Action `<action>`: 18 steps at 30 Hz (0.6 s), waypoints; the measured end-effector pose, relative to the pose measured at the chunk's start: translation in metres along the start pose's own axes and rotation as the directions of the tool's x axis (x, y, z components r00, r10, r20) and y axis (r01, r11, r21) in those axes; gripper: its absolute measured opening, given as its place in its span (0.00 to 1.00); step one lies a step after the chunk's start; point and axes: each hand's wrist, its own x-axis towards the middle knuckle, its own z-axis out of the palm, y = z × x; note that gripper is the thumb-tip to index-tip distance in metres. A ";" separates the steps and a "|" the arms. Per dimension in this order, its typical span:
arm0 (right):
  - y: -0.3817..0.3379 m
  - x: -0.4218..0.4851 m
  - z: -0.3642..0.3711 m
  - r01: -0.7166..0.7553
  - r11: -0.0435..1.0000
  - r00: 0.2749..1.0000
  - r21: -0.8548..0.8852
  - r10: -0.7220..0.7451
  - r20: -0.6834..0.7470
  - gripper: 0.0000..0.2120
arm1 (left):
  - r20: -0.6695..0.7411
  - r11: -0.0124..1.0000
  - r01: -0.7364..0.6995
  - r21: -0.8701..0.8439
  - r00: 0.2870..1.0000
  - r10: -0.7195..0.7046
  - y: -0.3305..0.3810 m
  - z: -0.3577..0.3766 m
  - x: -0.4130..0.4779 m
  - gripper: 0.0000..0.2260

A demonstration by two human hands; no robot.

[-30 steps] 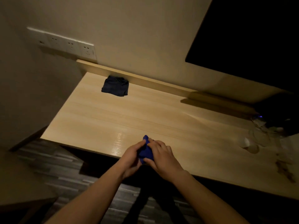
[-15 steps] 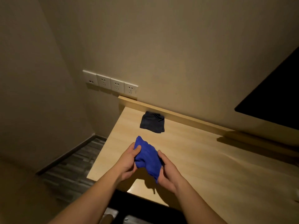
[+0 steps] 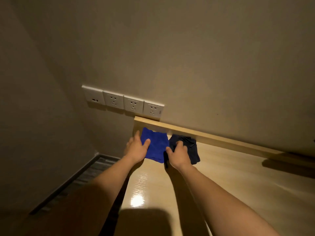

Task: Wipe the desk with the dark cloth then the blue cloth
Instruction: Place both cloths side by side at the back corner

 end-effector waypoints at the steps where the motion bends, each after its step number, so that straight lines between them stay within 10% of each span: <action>1: 0.004 0.002 0.005 0.050 0.987 0.998 -0.152 -0.055 -0.026 0.21 | -0.025 0.982 -0.027 0.186 0.999 0.032 -0.010 0.002 0.005 0.30; 5: 0.011 0.010 0.023 0.331 0.789 0.920 -0.518 -0.391 -0.007 0.21 | 0.118 0.804 -0.230 0.549 0.973 0.198 -0.037 0.022 0.023 0.30; 9: 0.015 0.023 0.035 0.340 0.692 0.935 -0.637 -0.322 0.149 0.30 | 0.199 0.716 -0.216 0.664 0.974 0.110 -0.050 0.044 0.036 0.32; 18: 0.039 -0.002 0.007 0.272 0.787 0.953 -0.554 -0.302 0.039 0.33 | 0.134 0.675 -0.228 0.702 0.973 0.189 -0.043 0.039 0.010 0.35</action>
